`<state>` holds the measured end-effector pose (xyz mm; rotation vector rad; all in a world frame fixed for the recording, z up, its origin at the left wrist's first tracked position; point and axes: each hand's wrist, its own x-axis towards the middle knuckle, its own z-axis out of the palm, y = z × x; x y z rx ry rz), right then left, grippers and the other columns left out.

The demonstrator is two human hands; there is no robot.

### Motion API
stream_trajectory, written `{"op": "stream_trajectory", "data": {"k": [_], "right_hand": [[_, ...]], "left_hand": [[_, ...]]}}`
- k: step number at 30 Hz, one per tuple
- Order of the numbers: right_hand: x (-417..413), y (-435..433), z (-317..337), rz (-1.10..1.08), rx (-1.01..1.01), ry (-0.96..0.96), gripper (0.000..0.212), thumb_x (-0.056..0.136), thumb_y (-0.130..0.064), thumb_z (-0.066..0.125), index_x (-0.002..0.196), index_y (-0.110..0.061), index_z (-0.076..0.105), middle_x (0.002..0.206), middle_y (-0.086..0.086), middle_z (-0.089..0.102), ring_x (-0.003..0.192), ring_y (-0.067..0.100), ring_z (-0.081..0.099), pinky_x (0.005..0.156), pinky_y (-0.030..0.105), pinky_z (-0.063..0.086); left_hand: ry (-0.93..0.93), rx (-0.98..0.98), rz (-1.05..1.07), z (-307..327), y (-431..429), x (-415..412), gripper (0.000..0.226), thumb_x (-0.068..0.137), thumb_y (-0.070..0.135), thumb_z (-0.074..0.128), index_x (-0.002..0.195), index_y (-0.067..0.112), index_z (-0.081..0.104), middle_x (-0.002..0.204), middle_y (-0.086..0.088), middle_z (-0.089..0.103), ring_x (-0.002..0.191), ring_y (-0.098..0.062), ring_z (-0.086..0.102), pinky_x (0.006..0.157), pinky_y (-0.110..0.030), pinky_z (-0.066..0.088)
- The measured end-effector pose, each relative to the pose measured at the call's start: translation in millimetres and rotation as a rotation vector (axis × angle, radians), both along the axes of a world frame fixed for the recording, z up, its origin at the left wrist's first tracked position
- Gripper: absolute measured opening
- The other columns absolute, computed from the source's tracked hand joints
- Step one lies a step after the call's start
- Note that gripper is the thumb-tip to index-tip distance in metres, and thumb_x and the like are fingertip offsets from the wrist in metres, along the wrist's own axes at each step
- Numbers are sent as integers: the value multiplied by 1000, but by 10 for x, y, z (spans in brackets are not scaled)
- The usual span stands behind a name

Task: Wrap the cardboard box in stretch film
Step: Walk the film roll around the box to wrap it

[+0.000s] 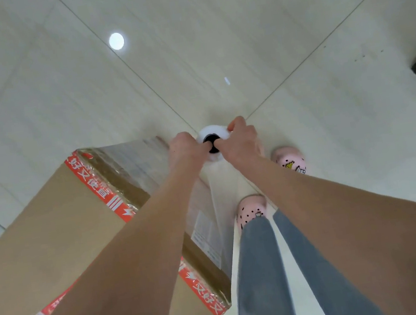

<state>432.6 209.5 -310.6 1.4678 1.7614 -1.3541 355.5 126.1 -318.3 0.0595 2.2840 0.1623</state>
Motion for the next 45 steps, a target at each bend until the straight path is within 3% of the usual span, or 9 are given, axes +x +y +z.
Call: {"op": "stream_trajectory", "data": {"k": [5,9,20,23,26,30,37,41,45], "right_hand": [[-102,53,4,44,-36,-18,27,83,-24,62,102,-21,43,110,6,51,80,25,54,47,25,29],[-137,57,-3,97,-19,-13,27,81,-25,63,97,-24,41,108,7,53,86,28,59,60,29,38],[-593,105,71,375,97,92,38,83,-24,61,119,-23,51,117,2,53,95,23,59,70,28,35],[-736,40,82,339,83,134,39,85,-22,61,122,-22,48,120,2,49,86,22,55,70,29,36],[-790,-16,59,231,10,113,42,84,-26,62,122,-22,45,120,5,48,85,25,56,70,31,42],[-827,18,36,177,-7,128,40,84,-24,62,120,-20,45,117,7,49,78,22,54,66,30,42],[-853,31,-29,242,19,145,35,82,-25,61,115,-24,50,109,6,57,79,22,59,63,29,40],[-888,52,-52,311,48,167,36,81,-25,59,116,-28,55,107,3,60,83,20,59,68,27,40],[-1021,74,-25,333,76,208,40,83,-23,58,123,-28,55,114,1,58,92,19,60,73,27,42]], "left_hand": [[112,-10,-384,13,109,-88,20,84,18,57,101,9,52,102,-8,55,90,-28,56,65,-32,37],[156,29,-567,11,152,-157,20,84,13,53,103,10,55,100,-8,53,89,-30,58,62,-33,34],[151,61,-18,-4,-36,-445,15,78,18,62,74,13,48,75,-3,57,79,-25,56,58,-28,35],[134,83,284,2,-114,-505,25,76,19,65,63,14,44,61,0,50,70,-29,63,60,-37,54],[59,92,463,25,-137,-526,20,77,23,68,74,8,55,60,-4,58,60,-27,67,67,-43,60],[81,14,142,24,-90,-620,30,81,32,63,94,6,54,82,-4,60,80,-25,61,64,-34,47],[213,51,-405,83,88,-786,28,83,11,54,110,11,57,105,-8,53,93,-29,58,65,-33,38],[206,54,-366,96,97,-877,22,83,14,54,105,12,59,99,-7,55,93,-28,57,65,-32,37],[211,51,-85,77,18,-941,19,82,17,55,99,14,60,97,-6,62,84,-25,57,63,-30,41]]}}
